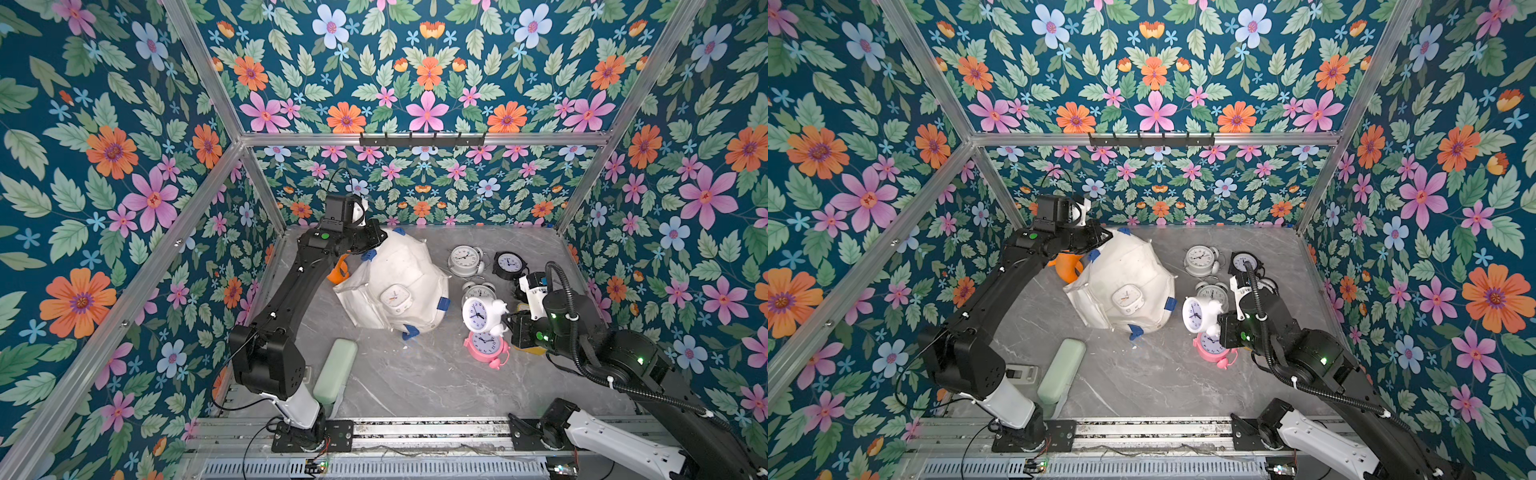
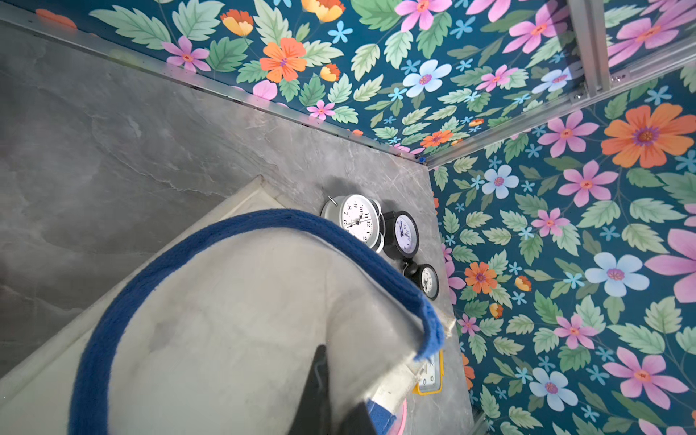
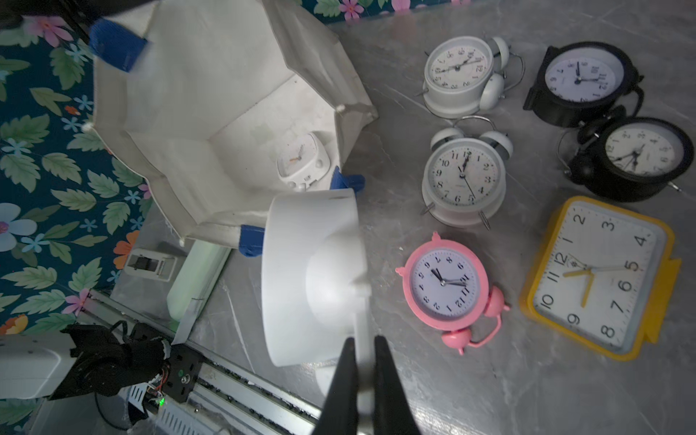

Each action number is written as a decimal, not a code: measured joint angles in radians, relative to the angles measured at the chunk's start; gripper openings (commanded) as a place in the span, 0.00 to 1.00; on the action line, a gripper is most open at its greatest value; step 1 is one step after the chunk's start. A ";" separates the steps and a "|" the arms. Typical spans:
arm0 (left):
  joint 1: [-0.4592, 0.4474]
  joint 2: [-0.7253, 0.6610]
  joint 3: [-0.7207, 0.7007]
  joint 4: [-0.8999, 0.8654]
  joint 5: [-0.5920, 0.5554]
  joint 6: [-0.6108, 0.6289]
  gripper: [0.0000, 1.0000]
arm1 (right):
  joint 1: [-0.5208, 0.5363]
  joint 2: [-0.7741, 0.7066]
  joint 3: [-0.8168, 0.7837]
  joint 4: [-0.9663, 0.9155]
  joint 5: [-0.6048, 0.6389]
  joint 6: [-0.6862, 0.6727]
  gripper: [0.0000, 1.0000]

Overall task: Take the alarm clock out of the canvas bag
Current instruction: Place the alarm at the center of the board.

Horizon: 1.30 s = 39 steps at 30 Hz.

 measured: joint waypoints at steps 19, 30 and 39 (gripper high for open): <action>0.005 0.037 0.019 0.010 -0.023 -0.045 0.00 | -0.001 0.091 -0.420 0.181 -0.323 0.253 0.00; 0.006 0.030 0.003 0.019 -0.023 -0.060 0.00 | -0.093 0.101 -0.583 0.336 -0.473 0.335 0.00; 0.006 0.020 -0.015 0.021 -0.021 -0.060 0.00 | -0.111 0.167 -0.626 0.393 -0.500 0.366 0.00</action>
